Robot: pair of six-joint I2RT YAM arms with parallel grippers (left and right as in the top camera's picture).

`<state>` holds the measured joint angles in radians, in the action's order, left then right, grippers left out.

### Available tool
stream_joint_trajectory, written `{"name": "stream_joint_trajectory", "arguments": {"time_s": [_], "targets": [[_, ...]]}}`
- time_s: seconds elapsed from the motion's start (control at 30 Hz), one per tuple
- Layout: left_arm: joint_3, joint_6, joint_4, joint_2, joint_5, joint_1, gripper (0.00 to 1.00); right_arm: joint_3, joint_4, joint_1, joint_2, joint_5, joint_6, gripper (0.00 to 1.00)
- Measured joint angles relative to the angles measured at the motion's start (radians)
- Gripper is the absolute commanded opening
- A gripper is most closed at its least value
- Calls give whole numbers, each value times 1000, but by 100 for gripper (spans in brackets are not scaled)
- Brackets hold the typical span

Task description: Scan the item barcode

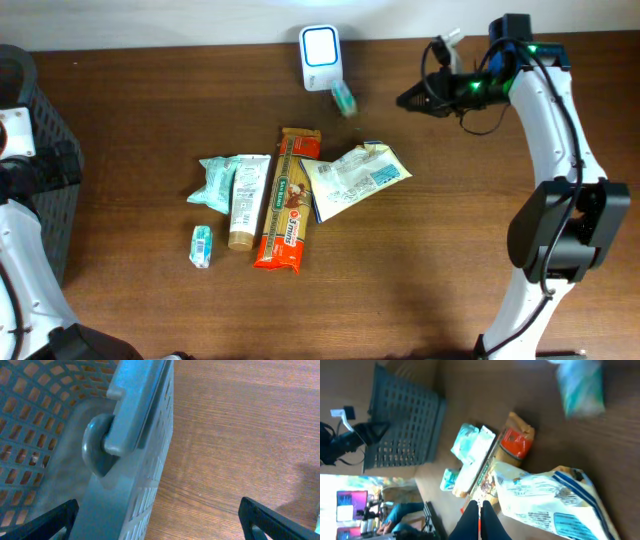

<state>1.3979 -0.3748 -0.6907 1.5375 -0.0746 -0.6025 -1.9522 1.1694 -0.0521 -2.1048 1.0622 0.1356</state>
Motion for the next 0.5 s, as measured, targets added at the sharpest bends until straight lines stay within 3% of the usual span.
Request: {"name": "stream_joint_trajectory", "arguments": {"time_s": [0.03, 0.13, 0.23, 0.3, 0.5], "targets": [[0, 0, 0, 0, 0, 0, 99, 0, 5, 12, 0, -17, 1, 6], [0, 0, 0, 0, 0, 0, 99, 0, 7, 87, 0, -195, -31, 36], [0, 0, 0, 0, 0, 0, 99, 0, -56, 179, 0, -437, -140, 75], [0, 0, 0, 0, 0, 0, 99, 0, -85, 228, 0, -555, -220, 82], [0, 0, 0, 0, 0, 0, 99, -152, -149, 255, -26, -779, -344, 89]]}}
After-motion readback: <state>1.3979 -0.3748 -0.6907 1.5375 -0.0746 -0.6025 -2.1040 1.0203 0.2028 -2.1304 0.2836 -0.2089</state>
